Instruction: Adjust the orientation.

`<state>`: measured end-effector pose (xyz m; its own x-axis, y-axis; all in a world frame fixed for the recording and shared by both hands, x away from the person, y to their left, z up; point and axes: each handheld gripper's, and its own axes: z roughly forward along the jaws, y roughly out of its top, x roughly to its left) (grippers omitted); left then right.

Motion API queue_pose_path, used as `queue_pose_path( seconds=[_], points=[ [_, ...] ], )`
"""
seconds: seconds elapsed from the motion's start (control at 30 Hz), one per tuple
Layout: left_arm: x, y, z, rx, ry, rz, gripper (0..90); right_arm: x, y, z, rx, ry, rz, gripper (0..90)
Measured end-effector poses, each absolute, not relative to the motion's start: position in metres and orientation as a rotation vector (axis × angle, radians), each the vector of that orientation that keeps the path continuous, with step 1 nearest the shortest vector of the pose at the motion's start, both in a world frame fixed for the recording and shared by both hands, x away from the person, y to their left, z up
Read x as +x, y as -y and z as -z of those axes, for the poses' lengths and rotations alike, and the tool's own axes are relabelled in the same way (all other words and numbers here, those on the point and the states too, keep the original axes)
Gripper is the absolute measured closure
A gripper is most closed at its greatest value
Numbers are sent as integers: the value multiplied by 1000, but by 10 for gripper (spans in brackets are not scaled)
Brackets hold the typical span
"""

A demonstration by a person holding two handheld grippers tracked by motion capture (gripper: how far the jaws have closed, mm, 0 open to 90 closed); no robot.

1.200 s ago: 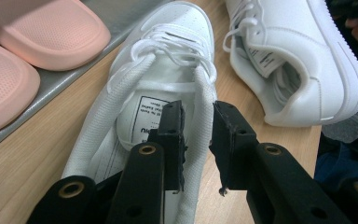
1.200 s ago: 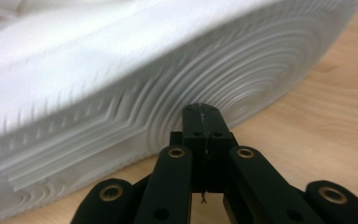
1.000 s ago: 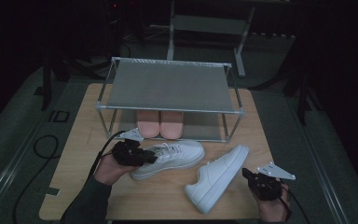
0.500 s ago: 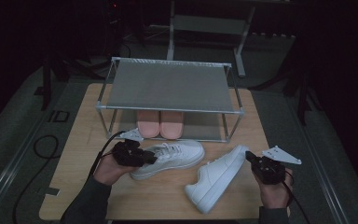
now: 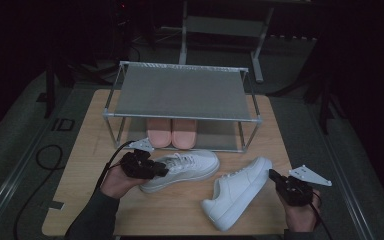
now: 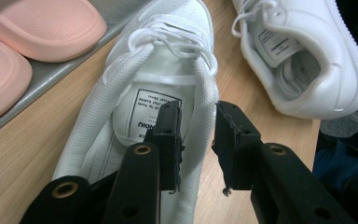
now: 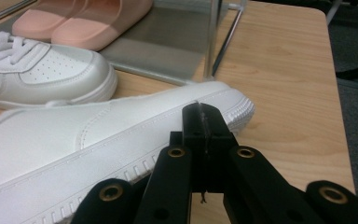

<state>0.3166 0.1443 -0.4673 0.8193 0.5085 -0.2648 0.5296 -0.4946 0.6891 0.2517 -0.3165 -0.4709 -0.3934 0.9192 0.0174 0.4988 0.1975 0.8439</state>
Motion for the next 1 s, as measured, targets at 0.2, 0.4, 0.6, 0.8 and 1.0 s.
queue_pose_path(
  seconds=[0.2,0.4,0.6,0.8,1.0],
  points=[
    [317,-143,468,2187,-758,37,702,238,331,478,1352,-1947,-1103,900],
    [317,-141,469,2189,-761,42,702,225,347,491,1419,-1916,-1119,900],
    [318,-139,471,2195,-757,51,702,224,350,494,1433,-1903,-1144,900],
    [318,-141,469,2191,-756,49,701,229,345,490,1412,-1903,-1136,900],
    [319,-142,470,2194,-762,52,700,228,350,495,1441,-1896,-1090,900]
  ],
)
